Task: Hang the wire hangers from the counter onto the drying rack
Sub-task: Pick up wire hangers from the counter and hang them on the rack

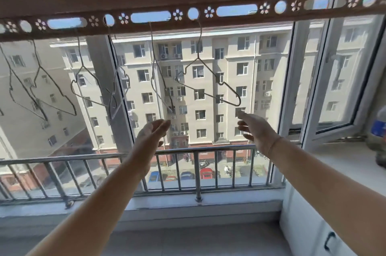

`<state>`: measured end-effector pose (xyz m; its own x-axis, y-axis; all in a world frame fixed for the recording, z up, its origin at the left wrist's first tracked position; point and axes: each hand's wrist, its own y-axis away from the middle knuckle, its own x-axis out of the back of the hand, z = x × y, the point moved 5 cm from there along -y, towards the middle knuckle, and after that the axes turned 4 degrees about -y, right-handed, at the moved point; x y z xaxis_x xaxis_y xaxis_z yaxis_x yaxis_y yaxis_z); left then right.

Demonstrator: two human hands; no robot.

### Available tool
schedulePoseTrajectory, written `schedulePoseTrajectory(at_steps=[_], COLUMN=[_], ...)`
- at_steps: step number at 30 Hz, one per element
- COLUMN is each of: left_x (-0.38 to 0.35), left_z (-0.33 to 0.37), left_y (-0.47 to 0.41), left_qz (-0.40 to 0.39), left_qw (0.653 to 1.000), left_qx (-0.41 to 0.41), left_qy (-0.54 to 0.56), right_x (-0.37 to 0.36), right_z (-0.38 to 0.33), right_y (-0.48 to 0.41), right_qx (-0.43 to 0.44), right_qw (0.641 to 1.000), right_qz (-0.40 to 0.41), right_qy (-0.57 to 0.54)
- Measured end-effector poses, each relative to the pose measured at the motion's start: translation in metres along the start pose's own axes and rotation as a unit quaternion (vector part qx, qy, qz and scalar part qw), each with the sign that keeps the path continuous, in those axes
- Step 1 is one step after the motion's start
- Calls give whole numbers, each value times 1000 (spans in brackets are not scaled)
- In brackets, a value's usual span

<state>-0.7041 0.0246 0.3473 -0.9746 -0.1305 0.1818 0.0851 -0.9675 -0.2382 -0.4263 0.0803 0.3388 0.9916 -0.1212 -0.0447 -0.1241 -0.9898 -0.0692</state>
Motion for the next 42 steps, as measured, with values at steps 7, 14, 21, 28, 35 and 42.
schedulePoseTrajectory(at_steps=[7,14,21,28,35,42], left_x=[-98,-217,-351,-472,-564,-629], left_z=[-61,-73,-79,-76,-81,-97], left_y=[35,76,129,186,206,205], left_qz=[-145,-287,-408,-510,-533,-517], left_qw=[987,955,910,855,838,842], left_qx=[56,64,63,71,85,111], left_qy=[-47,-31,-23,-64,-85,-108], right_x=[45,142,275,415,519,588], right_z=[52,89,146,185,216,227], right_y=[35,84,156,231,267,254], right_qx=[10,-11,-77,-133,-167,-168], right_qw=[998,990,957,914,882,878], right_qz=[16,115,264,373,435,442], right_qy=[67,80,98,92,68,82])
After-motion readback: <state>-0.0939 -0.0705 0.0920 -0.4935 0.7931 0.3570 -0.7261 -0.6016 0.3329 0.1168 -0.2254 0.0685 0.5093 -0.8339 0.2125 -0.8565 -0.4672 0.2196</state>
